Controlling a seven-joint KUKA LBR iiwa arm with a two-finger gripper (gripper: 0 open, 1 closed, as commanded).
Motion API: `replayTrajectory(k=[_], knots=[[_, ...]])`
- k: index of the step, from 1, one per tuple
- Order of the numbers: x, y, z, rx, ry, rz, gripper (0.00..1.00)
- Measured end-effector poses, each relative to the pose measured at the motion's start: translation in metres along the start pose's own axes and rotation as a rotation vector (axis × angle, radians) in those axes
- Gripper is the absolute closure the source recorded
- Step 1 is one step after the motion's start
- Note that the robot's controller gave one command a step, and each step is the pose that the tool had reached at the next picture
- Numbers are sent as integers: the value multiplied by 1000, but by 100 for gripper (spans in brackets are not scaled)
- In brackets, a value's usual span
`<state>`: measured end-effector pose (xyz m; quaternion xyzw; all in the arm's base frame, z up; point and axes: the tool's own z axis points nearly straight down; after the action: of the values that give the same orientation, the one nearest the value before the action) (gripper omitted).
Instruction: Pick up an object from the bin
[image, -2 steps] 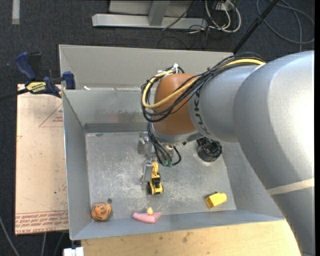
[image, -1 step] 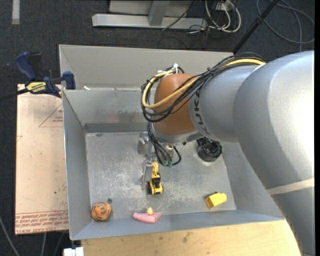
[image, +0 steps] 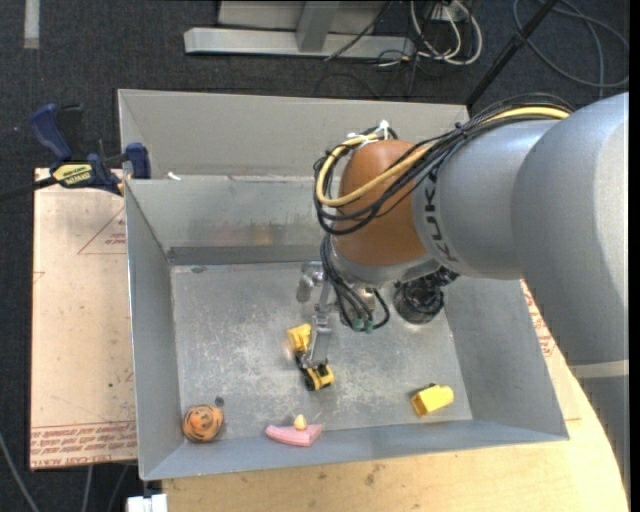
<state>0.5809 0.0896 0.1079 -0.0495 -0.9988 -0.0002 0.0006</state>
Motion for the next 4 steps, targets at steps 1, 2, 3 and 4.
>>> replayTrajectory(k=[1, 2, 3, 4], knots=[[-1, -5, -6, 0, -3, -3, 0], [-2, 9, 20, -5, 0, -120, 0], [37, 5, 36, -2, -6, -30, 100], [37, 5, 36, -2, -6, -30, 100]])
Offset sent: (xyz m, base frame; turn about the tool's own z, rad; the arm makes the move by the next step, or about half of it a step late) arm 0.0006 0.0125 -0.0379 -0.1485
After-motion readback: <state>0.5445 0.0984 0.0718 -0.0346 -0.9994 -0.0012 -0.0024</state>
